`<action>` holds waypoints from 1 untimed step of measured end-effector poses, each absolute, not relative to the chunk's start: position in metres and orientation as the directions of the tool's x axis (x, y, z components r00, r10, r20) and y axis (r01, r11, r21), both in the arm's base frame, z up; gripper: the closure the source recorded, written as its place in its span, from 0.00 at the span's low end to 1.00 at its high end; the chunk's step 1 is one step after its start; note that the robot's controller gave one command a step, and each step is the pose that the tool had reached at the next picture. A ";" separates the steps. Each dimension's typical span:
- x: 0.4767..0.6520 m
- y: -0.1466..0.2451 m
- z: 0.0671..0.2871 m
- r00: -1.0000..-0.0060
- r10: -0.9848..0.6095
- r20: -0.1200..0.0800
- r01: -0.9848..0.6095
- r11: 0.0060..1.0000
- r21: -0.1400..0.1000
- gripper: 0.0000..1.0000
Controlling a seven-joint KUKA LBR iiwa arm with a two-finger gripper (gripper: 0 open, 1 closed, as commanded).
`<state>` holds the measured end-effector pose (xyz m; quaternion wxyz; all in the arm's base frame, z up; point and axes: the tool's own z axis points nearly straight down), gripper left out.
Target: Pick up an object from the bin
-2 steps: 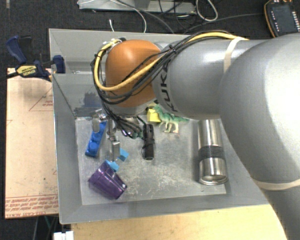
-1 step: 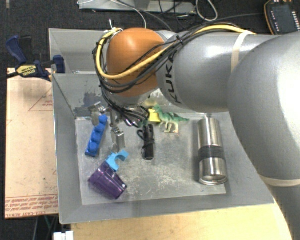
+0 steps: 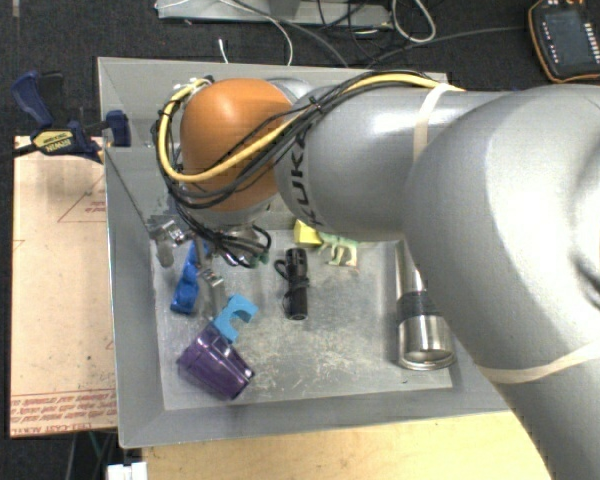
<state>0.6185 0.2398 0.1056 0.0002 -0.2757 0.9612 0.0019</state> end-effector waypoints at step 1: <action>0.633 0.232 0.072 -0.624 -0.781 -0.019 -0.781 0.625 -0.009 0.00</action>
Offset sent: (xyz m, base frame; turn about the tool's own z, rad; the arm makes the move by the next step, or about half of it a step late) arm 0.0166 0.0087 -0.0356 -0.2053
